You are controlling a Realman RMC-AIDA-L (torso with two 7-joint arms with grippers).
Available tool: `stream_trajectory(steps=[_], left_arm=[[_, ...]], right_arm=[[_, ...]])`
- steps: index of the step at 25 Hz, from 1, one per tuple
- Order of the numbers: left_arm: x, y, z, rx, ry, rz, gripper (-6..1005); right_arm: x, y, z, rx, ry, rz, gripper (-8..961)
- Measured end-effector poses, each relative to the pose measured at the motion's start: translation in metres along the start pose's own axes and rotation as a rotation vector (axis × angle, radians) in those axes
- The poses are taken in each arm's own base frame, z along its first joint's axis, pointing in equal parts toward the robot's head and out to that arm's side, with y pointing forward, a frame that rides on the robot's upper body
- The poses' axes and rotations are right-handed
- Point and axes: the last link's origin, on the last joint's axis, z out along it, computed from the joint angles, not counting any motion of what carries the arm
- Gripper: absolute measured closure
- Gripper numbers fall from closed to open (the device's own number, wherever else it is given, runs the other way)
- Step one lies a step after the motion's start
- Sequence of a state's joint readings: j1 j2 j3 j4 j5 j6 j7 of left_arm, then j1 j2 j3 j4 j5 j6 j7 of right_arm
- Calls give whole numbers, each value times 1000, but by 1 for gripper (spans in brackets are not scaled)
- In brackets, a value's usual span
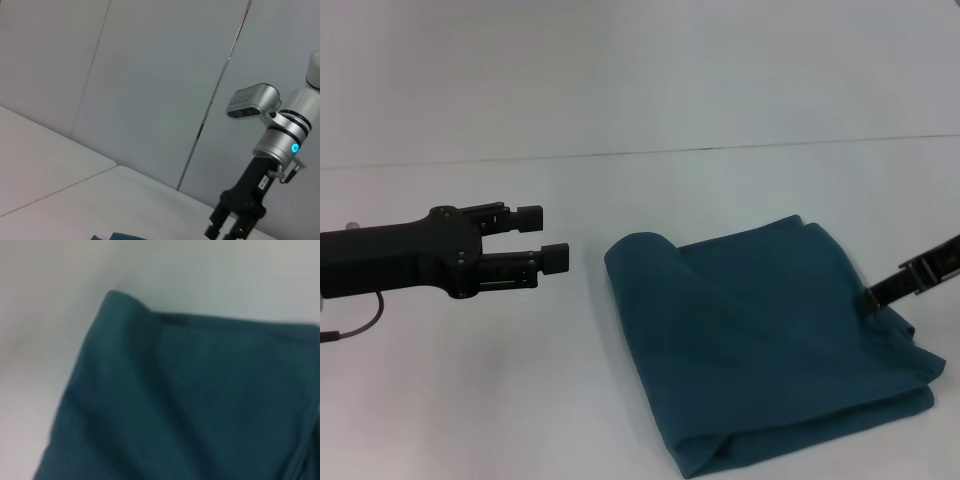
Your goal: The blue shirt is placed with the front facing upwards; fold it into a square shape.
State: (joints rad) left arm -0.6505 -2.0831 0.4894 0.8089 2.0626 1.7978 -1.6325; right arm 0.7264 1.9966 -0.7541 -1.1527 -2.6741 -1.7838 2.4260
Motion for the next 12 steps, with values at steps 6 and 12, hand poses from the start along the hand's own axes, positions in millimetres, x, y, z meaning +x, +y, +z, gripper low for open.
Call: stream_trajectory(steps=[6, 12], left_arm=[[-1, 0, 0, -3, 2, -7, 176], [-2, 0, 0, -2, 2, -11, 176]], right_arm=[[17, 4, 9, -60, 81, 50, 339], [33, -5, 13, -49, 134, 104, 340]])
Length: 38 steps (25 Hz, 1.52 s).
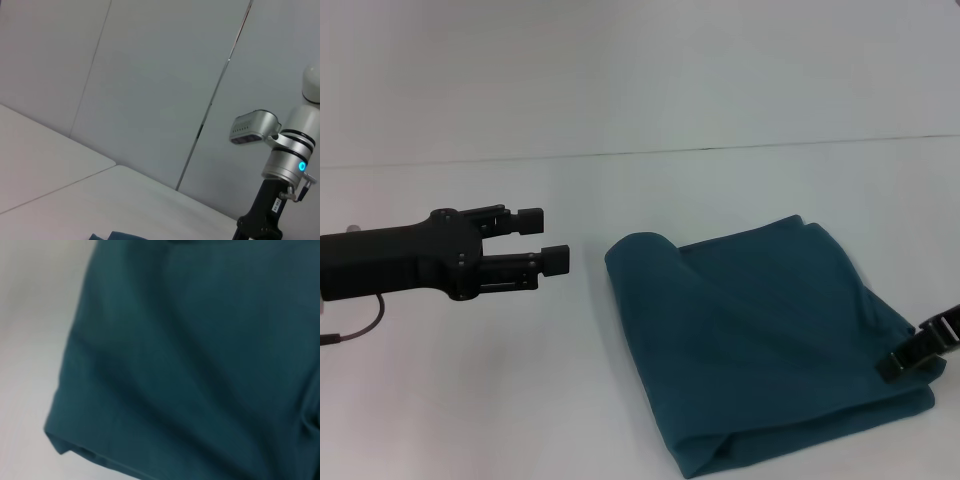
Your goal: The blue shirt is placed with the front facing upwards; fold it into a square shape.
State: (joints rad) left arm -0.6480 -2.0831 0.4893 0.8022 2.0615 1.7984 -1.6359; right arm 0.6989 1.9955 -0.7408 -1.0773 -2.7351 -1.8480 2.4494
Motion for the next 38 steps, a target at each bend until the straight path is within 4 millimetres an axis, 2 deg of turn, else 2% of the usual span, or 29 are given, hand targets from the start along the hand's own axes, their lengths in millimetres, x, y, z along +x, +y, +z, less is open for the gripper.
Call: stream_trajectory(steps=[8, 18, 20, 25, 28, 32, 38], left_arm=[[0, 1, 1, -4, 1, -1, 176], [-1, 1, 2, -6, 4, -3, 176], [-1, 1, 2, -6, 4, -2, 176], [2, 2, 1, -7, 22, 1, 176], [4, 1, 0, -4, 39, 5, 176], [7, -1, -3, 8, 53, 7, 176], [12, -3, -5, 20, 78, 9, 177]], right_arm=[[8, -14, 10, 44, 27, 38, 339], [12, -21, 21, 58, 35, 54, 343], [10, -20, 16, 60, 28, 42, 343], [-4, -3, -15, -21, -85, -8, 343], [-11, 9, -18, -94, -121, -47, 344], [-20, 25, 7, -152, -97, -101, 344], [-30, 45, 45, -161, -80, -189, 427]])
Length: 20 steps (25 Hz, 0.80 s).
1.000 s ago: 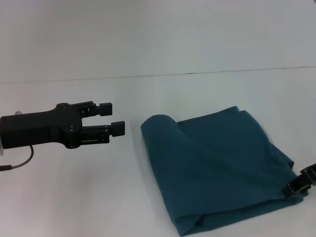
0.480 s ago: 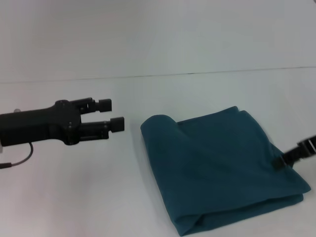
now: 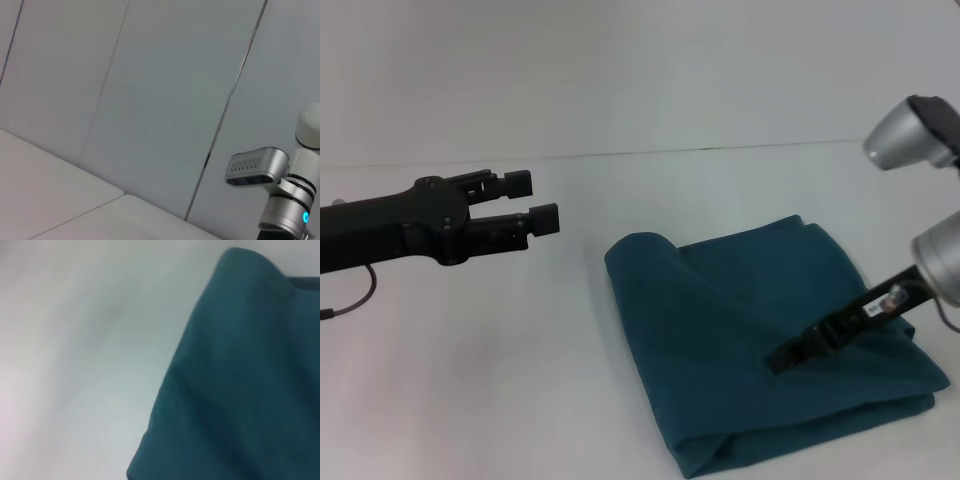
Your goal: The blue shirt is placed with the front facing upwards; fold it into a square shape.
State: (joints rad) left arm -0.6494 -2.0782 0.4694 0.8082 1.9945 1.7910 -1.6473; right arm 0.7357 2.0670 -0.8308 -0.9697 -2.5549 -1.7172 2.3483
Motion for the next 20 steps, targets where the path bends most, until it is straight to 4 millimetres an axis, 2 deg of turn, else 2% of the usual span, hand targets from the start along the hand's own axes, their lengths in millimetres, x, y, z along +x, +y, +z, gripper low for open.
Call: stream_trajectory(steps=[11, 14, 20], left_arm=[[-1, -3, -1, 23, 8, -10, 176], [-1, -3, -2, 25, 8, -11, 176], [-1, -3, -2, 24, 7, -12, 176]], right_arm=[[-15, 9, 30, 4, 32, -58, 687], [-15, 12, 35, 0, 57, -73, 876], [-13, 13, 48, 0, 91, -79, 906]])
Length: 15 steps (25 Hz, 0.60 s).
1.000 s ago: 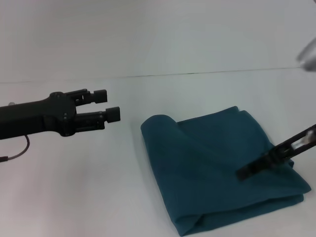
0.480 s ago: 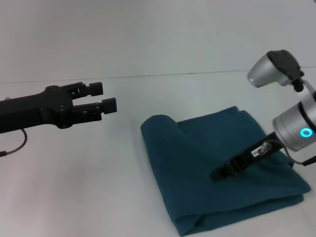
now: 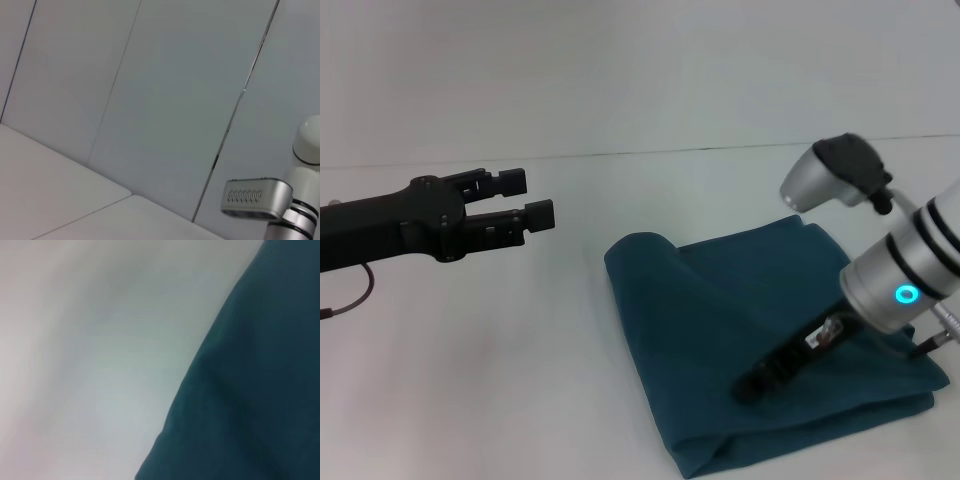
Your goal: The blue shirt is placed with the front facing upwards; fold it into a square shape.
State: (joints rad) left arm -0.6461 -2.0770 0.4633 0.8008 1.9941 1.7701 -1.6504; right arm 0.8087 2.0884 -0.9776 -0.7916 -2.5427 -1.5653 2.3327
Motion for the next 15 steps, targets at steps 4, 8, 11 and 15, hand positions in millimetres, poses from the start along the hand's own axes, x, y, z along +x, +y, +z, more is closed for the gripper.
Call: stream_trajectory(steps=[4, 8, 11, 15], left_arm=[[0, 0, 0, 0, 0, 0, 177], [0, 0, 0, 1, 0, 0, 177], [0, 0, 0, 1, 1, 0, 177], [0, 0, 0, 3, 2, 1, 176]], right_arm=[[2, 5, 12, -21, 38, -12, 912], [3, 13, 21, -58, 58, -19, 914], [3, 17, 24, -73, 68, -29, 914], [4, 24, 26, -105, 80, -43, 913]])
